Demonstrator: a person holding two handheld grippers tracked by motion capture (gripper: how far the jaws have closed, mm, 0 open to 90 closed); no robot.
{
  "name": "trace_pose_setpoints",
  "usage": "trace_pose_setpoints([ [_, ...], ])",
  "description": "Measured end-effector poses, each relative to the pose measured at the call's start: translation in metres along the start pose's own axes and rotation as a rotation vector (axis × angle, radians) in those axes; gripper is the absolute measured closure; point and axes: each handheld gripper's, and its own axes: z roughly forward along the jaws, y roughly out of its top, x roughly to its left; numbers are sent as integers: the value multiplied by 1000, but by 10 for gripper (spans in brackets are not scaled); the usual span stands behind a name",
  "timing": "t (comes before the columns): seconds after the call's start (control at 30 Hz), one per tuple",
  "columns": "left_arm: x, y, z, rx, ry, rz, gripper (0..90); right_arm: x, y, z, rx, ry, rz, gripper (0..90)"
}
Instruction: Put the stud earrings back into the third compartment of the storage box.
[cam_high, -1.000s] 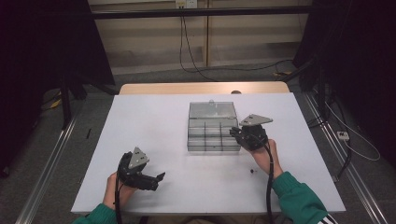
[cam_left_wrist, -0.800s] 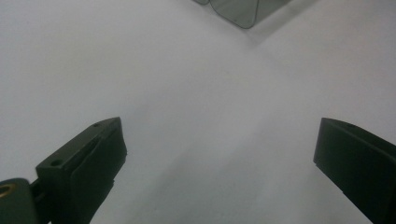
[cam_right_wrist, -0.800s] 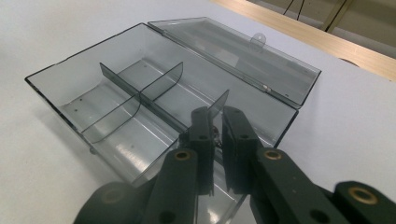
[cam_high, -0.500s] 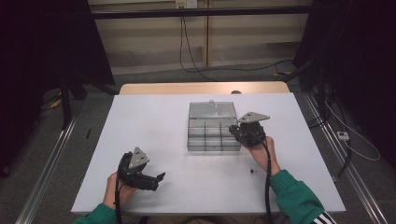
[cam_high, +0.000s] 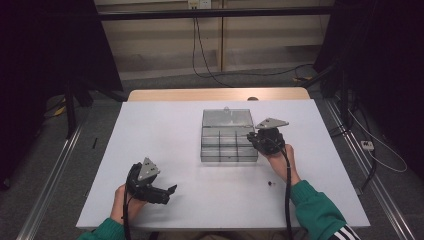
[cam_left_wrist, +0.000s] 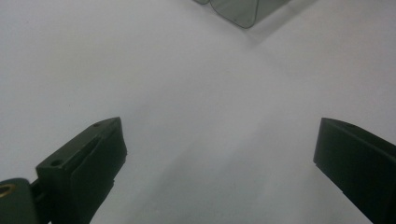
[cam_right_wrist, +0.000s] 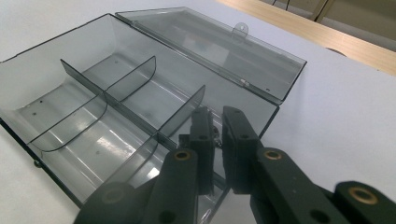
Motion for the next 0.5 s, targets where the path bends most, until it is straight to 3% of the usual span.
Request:
trace_pose_setpoints([
  [0.5,0,0,0,2,0,3,20,-2,-2,7,8,-20,-5,834],
])
